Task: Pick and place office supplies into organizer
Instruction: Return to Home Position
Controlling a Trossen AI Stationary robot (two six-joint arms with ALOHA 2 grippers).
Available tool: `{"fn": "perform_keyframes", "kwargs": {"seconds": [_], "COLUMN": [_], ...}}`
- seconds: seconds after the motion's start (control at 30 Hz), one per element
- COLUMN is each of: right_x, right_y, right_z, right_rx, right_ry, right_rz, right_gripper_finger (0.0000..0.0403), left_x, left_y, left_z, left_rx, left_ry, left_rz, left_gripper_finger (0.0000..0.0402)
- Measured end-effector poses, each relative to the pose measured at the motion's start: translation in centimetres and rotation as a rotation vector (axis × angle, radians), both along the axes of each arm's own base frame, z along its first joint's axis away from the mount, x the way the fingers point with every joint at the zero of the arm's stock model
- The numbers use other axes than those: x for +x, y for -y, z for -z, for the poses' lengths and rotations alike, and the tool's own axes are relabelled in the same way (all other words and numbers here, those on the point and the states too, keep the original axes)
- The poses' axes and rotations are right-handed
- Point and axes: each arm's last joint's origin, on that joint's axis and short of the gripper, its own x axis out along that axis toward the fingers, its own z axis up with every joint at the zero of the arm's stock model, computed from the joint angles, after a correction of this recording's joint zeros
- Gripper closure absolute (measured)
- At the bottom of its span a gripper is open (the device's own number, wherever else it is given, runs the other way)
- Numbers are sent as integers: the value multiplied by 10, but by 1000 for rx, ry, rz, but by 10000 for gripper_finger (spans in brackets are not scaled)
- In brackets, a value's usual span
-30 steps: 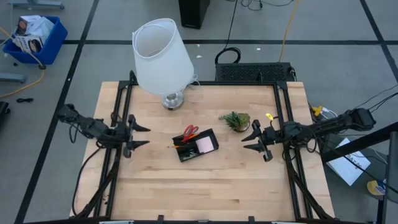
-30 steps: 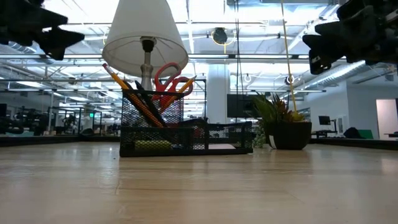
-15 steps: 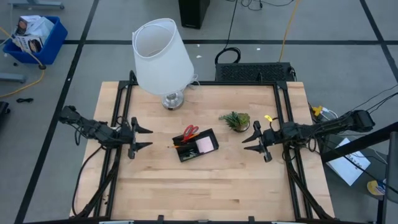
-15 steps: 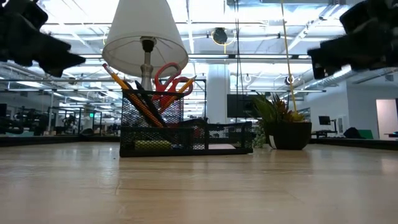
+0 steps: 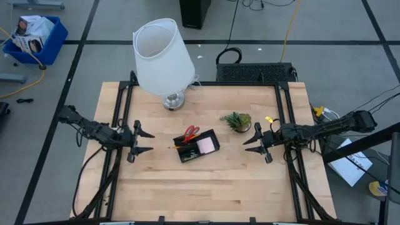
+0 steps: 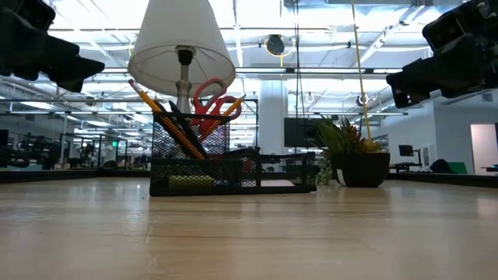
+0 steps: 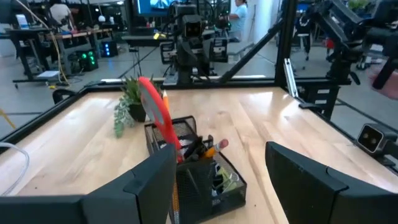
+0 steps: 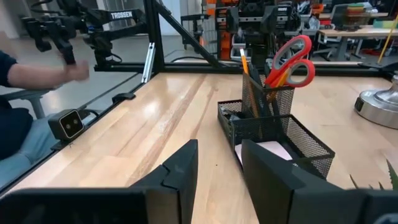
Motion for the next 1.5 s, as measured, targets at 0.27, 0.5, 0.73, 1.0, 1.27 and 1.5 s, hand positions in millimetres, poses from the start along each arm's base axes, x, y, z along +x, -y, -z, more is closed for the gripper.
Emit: {"fn": "perform_keyframes", "kwargs": {"seconds": [0.27,0.5,0.73,1.0,1.27,1.5], "right_x": [0,0,0,0,0,0], "right_y": [0,0,0,0,0,0], "right_z": [0,0,0,0,0,0], "right_rx": [0,0,0,0,0,0], "right_ry": [0,0,0,0,0,0], "right_rz": [0,0,0,0,0,0], "right_gripper_finger": [286,286,286,286,286,286], "left_x": [2,2,2,2,2,2], "left_y": [1,1,1,1,1,1], "left_z": [2,2,2,2,2,2], "left_rx": [7,7,7,7,7,7], "left_ry": [-22,-20,-20,-20,-20,-20], "left_rz": [-5,-9,-9,-10,-9,-9], "left_gripper_finger": [151,151,151,151,151,151]}}
